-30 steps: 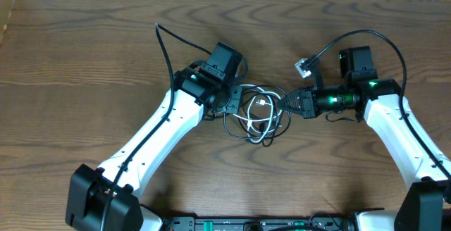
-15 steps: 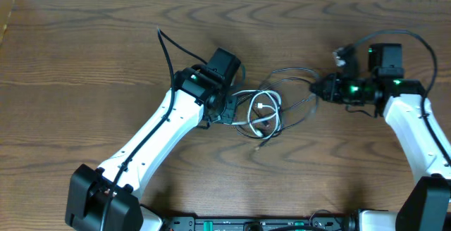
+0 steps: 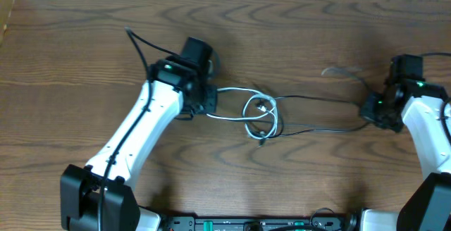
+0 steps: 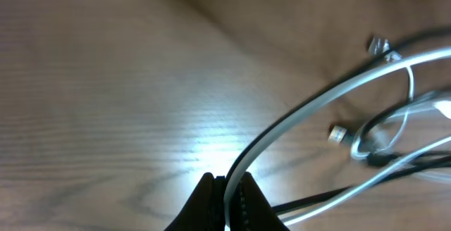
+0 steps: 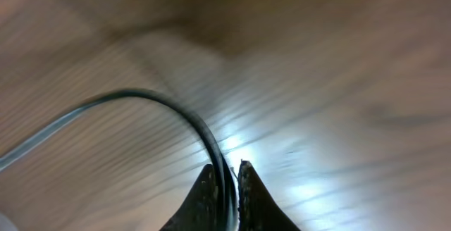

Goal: Untangle cables

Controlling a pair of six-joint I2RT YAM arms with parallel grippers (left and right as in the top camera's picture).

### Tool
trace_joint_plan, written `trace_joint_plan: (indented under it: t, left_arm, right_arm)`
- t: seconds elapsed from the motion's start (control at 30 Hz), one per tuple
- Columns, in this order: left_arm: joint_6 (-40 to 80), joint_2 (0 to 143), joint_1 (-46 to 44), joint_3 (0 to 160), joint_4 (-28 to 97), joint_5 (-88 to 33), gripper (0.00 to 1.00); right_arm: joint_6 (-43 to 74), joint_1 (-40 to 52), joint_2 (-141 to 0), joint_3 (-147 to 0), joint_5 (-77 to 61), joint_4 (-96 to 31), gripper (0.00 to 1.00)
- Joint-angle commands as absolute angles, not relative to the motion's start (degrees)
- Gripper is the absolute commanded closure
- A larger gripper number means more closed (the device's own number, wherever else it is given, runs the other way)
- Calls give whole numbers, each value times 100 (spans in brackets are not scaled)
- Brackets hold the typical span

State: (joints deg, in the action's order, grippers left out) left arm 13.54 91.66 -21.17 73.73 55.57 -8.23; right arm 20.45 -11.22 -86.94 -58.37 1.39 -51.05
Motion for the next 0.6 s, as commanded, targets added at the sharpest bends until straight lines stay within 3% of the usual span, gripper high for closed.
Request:
trace_joint_plan:
  t: [0.0,0.13,0.27,0.43,0.57]
  left_arm:
    - [1299,9052,-1791,7336,5400,-919,93]
    - [1302,8995,-1695,7336,5072,-1603,92]
    - [1225,8973,-1695,7336,4672,-2998,92]
    - [454,8973,-1734,7336,4235,-5358,93]
    - [167,8967,-1804,7336,3966,-6661,93]
  right_arm:
    - [2443,-1315,-8571,-5848,1490,-5135,91]
    - [2467,-1313,-8571,-5848,1260,-5135,89]
    - [1627,-1278,-8571,-5848,-569,-4807,91]
    - [198,-1109,-8571,-5848,-3909,-4381,66]
    - [123,-816,-8571,-5848,-4407,-4235,55]
